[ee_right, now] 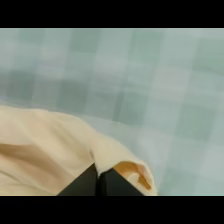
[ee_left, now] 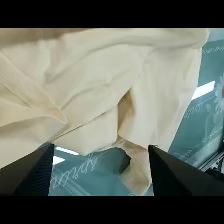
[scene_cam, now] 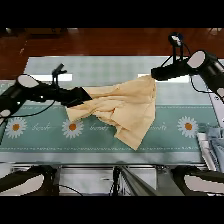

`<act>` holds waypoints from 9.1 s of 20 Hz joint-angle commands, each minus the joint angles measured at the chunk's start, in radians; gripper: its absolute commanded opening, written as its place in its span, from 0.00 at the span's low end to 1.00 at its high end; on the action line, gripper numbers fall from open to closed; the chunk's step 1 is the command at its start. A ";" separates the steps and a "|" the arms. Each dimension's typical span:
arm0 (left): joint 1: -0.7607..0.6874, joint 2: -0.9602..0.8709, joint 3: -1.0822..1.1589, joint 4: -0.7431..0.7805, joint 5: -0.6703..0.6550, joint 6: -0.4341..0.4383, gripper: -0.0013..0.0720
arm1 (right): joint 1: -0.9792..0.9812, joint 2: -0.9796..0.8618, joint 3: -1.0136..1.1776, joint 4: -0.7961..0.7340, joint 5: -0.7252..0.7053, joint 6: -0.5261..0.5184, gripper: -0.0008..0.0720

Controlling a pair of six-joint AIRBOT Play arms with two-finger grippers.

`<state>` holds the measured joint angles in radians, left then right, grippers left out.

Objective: Fold the shirts.

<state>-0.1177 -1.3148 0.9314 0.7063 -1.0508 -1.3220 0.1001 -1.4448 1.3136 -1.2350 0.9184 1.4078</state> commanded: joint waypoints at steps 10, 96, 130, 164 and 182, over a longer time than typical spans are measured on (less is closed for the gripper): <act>-0.018 -0.133 0.032 0.019 0.056 -0.064 0.91 | 0.001 0.000 0.000 -0.031 0.020 -0.018 0.04; 0.360 0.556 -0.309 0.367 -0.016 -0.092 0.04 | -0.368 -0.138 0.190 0.165 0.553 -0.134 0.72; 0.360 0.629 0.322 0.372 0.038 -0.120 0.04 | -0.374 0.389 -0.037 1.067 0.127 -0.271 0.04; 0.298 0.220 0.435 0.497 -0.295 -0.074 0.04 | -0.262 -0.154 0.602 0.048 0.727 0.021 0.04; 0.190 -0.298 0.435 0.497 0.296 -0.077 0.04 | -0.209 -0.557 0.602 0.104 0.174 -0.034 0.04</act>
<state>0.0982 -1.5482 1.3670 1.2045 -0.7864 -1.3987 -0.1104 -1.9606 1.9156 -1.1435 1.1004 1.3800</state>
